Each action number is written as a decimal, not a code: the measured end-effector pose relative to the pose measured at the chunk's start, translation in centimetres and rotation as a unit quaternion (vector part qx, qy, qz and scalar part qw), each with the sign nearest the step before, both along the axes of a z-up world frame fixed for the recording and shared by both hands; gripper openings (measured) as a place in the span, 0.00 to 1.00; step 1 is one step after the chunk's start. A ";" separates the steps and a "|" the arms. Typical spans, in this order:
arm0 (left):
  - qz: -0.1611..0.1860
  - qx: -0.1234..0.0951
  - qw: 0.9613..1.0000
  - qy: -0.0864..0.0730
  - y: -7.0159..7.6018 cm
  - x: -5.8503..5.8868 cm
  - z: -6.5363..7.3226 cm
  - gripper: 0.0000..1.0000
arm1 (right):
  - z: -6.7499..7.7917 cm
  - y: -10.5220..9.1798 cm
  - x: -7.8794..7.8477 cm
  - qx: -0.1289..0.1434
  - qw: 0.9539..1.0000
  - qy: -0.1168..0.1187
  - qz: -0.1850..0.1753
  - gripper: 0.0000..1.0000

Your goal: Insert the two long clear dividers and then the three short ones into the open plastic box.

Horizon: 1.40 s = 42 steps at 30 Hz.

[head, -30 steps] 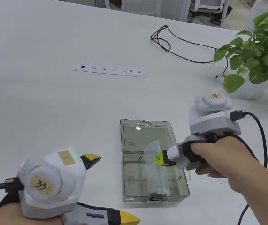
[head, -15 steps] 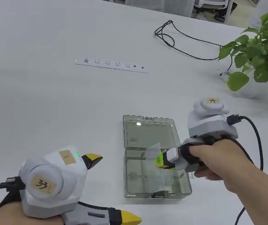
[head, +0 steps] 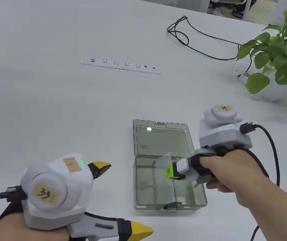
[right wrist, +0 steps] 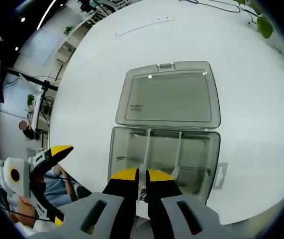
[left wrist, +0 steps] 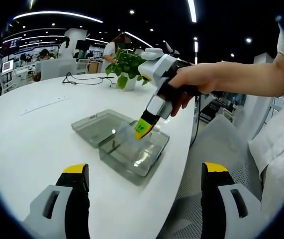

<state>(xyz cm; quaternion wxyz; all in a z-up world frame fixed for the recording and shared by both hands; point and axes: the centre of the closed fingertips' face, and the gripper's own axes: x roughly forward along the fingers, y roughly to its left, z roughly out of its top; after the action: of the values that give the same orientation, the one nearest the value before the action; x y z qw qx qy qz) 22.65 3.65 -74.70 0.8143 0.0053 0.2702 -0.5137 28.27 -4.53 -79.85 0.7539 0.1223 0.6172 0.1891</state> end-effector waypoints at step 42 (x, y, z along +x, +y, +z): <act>0.007 0.004 1.000 0.007 0.2 0.2 -0.5 0.94 | -1.6 1.9 0.2 -0.043 0.994 -0.061 0.084 0.09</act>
<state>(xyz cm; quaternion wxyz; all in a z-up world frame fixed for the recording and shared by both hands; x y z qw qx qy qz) 22.84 3.84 -75.16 0.8158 0.0028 0.2779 -0.5072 28.47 -2.65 -81.42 0.7765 0.0255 0.5855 0.2317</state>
